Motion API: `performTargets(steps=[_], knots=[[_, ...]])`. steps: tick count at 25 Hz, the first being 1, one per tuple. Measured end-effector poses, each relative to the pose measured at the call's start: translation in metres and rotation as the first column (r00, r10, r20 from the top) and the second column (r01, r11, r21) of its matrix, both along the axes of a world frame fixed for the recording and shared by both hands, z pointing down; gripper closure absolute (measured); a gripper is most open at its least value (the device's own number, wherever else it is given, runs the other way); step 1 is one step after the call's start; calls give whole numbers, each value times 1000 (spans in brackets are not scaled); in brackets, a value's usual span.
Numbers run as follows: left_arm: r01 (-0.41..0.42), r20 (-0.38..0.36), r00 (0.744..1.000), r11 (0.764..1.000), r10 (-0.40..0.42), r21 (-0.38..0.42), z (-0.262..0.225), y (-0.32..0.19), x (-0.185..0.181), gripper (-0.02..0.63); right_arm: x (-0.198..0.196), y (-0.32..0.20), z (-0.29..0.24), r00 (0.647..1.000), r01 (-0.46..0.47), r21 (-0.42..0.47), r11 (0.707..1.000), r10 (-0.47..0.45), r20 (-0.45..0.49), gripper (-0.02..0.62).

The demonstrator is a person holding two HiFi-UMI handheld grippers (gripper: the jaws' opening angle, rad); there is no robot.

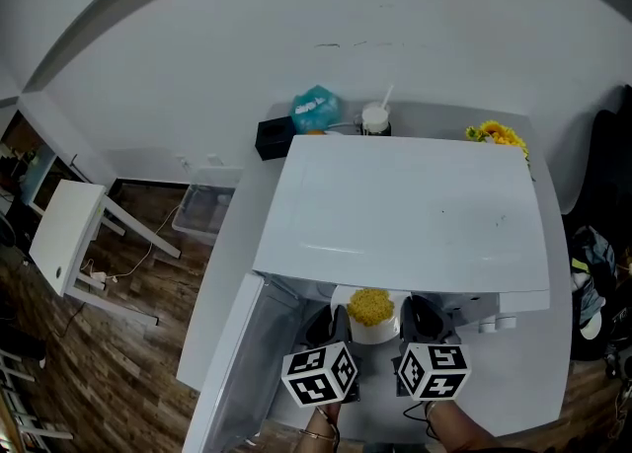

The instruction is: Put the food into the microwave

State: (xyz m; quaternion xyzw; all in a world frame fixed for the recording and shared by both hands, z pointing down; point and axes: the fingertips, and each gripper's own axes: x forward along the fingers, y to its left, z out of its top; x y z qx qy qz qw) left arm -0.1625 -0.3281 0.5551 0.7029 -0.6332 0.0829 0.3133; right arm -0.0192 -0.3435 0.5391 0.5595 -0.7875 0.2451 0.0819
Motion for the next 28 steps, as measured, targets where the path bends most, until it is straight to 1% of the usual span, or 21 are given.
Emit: performTargets(steps=[7, 13, 19, 23, 28], knots=[[0, -8, 1000, 1000, 0, 29, 0, -16, -7, 535, -5, -9, 2, 1000, -4, 17, 1000, 5, -27, 543], [8, 3, 1000, 999, -8, 38, 2, -30, -11, 535, -10, -23, 1, 1000, -21, 33, 999, 22, -21, 543], [-3, 24, 1000, 998, 2, 58, 2, -46, -8, 535, -6, -37, 4, 998, -68, 26, 997, 69, -14, 543], [-8, 24, 1000, 995, 6, 95, 1, -54, -7, 535, -4, -41, 5, 994, -112, 31, 993, 112, -9, 543], [4, 47, 999, 993, -10, 121, 3, -62, -8, 535, -4, -47, 11, 989, -143, 26, 989, 144, -19, 543]])
